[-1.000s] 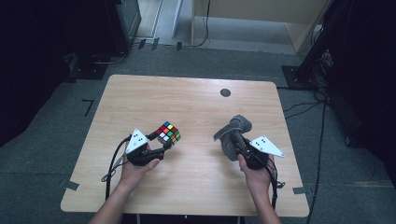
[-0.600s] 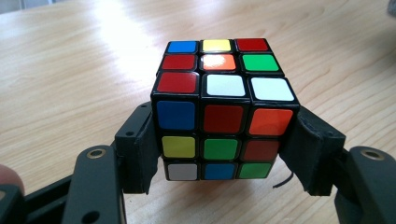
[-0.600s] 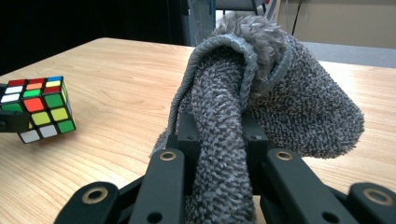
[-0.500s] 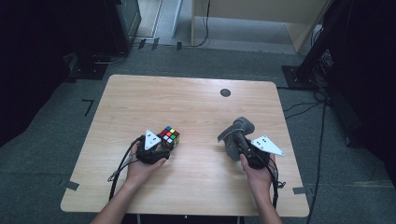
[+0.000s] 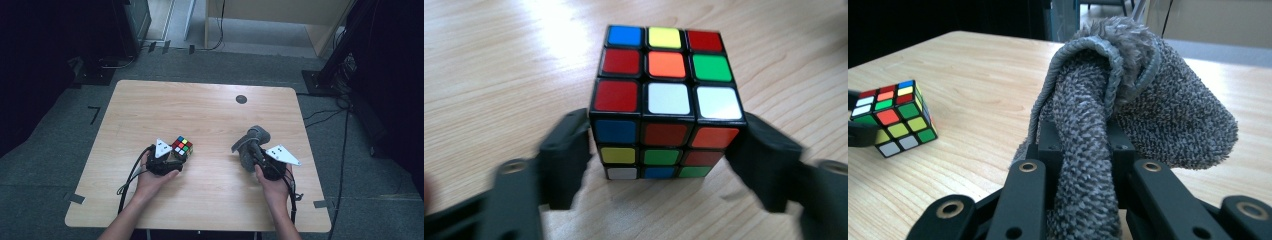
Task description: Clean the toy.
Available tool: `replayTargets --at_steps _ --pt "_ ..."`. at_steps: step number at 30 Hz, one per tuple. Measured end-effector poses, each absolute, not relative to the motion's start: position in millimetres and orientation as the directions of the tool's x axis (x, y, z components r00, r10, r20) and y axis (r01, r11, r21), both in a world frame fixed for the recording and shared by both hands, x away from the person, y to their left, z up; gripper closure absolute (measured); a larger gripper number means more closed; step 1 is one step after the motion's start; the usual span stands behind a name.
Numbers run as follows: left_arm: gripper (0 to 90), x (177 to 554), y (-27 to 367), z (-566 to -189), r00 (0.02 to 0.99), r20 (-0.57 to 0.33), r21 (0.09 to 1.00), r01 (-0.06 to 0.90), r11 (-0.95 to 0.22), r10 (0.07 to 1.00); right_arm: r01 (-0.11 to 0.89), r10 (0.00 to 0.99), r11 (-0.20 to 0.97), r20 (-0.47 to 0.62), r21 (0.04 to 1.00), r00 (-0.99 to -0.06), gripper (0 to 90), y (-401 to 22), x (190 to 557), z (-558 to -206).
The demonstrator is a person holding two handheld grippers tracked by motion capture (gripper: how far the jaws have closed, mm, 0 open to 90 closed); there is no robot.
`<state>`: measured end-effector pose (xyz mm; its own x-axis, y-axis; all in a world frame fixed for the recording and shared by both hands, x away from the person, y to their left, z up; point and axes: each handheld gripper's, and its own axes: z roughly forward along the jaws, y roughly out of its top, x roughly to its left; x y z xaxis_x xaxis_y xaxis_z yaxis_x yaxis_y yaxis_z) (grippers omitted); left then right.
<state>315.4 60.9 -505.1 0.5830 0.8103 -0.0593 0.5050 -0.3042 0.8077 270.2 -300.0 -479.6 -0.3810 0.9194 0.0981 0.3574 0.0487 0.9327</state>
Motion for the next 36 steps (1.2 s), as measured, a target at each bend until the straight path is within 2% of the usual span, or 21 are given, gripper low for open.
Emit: replayTargets --at_steps 2,9,12,15,17,18,22,25,27,31,36 --pt "13.7 312.7 64.2 -500.1 0.585 -0.062 0.815 0.498 -0.297 0.809 0.377 0.919 0.06 0.096 0.924 -0.381 76.8 -298.6 273.1 -483.7" --pt "12.3 304.2 89.9 -476.8 0.556 -0.121 0.852 0.484 -0.202 0.823 0.485 0.925 0.082 0.115 0.871 -0.363 75.0 -299.6 284.0 -503.6" --pt "11.5 304.5 100.5 -472.5 0.522 -0.126 0.855 0.489 -0.174 0.844 0.5 0.923 0.068 0.136 0.863 -0.361 68.7 -300.2 285.7 -509.0" --pt "10.3 302.8 112.1 -469.9 0.507 -0.131 0.853 0.495 -0.164 0.852 0.495 0.914 0.052 0.158 0.867 -0.373 41.2 -298.8 284.5 -507.5" --pt "10.3 299.6 123.3 -467.7 0.5 -0.14 0.855 0.496 -0.15 0.855 0.488 0.926 0.084 0.114 0.869 -0.361 22.9 -294.8 281.2 -500.4" --pt "10.2 298.3 126.8 -467.2 0.495 -0.145 0.856 0.497 -0.143 0.856 0.482 0.926 0.088 0.108 0.872 -0.363 17.9 -293.7 278.7 -494.8" --pt "10.0 290.3 145.3 -467.1 0.449 -0.137 0.859 0.497 -0.119 0.883 0.464 0.904 0.039 0.166 0.885 -0.393 10.8 -297.7 270.7 -481.9" --pt "10.0 284.6 158.0 -471.4 0.437 -0.121 0.846 0.515 -0.138 0.891 0.472 0.896 0.015 0.198 0.882 -0.397 0.0 -302.8 267.0 -477.4" --pt "10.0 280.6 167.6 -474.2 0.428 -0.129 0.842 0.524 -0.129 0.894 0.477 0.897 -0.001 0.212 0.879 -0.389 0.0 -308.8 263.6 -474.1" --pt "10.0 275.1 187.0 -477.6 0.405 -0.144 0.835 0.54 -0.109 0.903 0.481 0.914 0.058 0.147 0.875 -0.379 0.0 -323.4 251.5 -469.9" --pt "10.0 267.9 206.3 -481.9 0.379 -0.154 0.827 0.555 -0.091 0.913 0.498 0.93 0.044 0.146 0.866 -0.336 0.0 -354.6 231.5 -472.8"
